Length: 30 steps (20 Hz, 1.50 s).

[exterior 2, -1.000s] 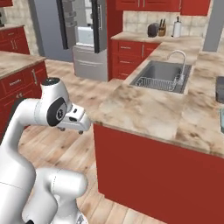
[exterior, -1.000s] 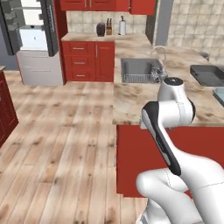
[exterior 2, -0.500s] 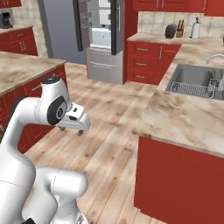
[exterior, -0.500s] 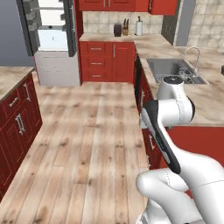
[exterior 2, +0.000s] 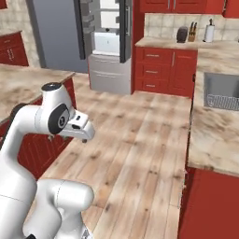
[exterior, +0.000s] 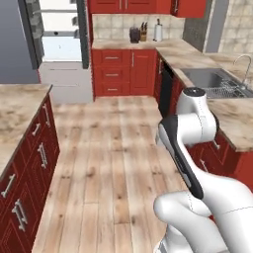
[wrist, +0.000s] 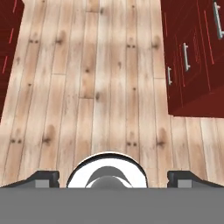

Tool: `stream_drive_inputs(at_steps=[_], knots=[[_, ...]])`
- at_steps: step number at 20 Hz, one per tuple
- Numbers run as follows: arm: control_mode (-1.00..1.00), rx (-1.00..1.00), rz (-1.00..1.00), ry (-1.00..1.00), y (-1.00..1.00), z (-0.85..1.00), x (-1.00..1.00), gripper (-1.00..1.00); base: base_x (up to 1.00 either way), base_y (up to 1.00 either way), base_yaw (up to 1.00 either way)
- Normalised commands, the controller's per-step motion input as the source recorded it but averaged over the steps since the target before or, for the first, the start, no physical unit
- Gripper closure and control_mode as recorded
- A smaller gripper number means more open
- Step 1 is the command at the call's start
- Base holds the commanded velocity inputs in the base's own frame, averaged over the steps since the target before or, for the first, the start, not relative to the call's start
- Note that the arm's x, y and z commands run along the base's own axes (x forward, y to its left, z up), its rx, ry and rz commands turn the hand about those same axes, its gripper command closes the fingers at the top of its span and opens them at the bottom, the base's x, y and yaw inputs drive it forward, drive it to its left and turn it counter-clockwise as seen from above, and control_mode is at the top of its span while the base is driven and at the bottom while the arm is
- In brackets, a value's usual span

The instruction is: Place the cold items (kiwi and avocado) from the fridge in one tupperware on the dining counter. Place the warm items (kebab skewer and hot dog) in the stove area in another tupperware.

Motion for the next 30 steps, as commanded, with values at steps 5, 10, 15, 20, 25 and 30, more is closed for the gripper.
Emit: stream_drive_inputs(at_steps=[5,10,15,20,25,30], knots=[[1.0,0.0,0.0,0.0,0.0,0.0,0.0,-1.0,1.0,0.93,-0.47],[1.0,0.0,0.0,0.0,0.0,0.0,0.0,-1.0,0.98,0.43,-0.36],[1.0,0.0,0.0,0.0,0.0,0.0,0.0,-1.0,1.0,0.04,0.11],[1.0,0.0,0.0,0.0,0.0,0.0,0.0,-1.0,1.0,0.0,0.38],[1.0,0.0,0.0,0.0,0.0,0.0,0.0,-1.0,1.0,0.0,0.44],[1.0,0.0,0.0,0.0,0.0,0.0,0.0,-1.0,1.0,-0.02,0.37]])
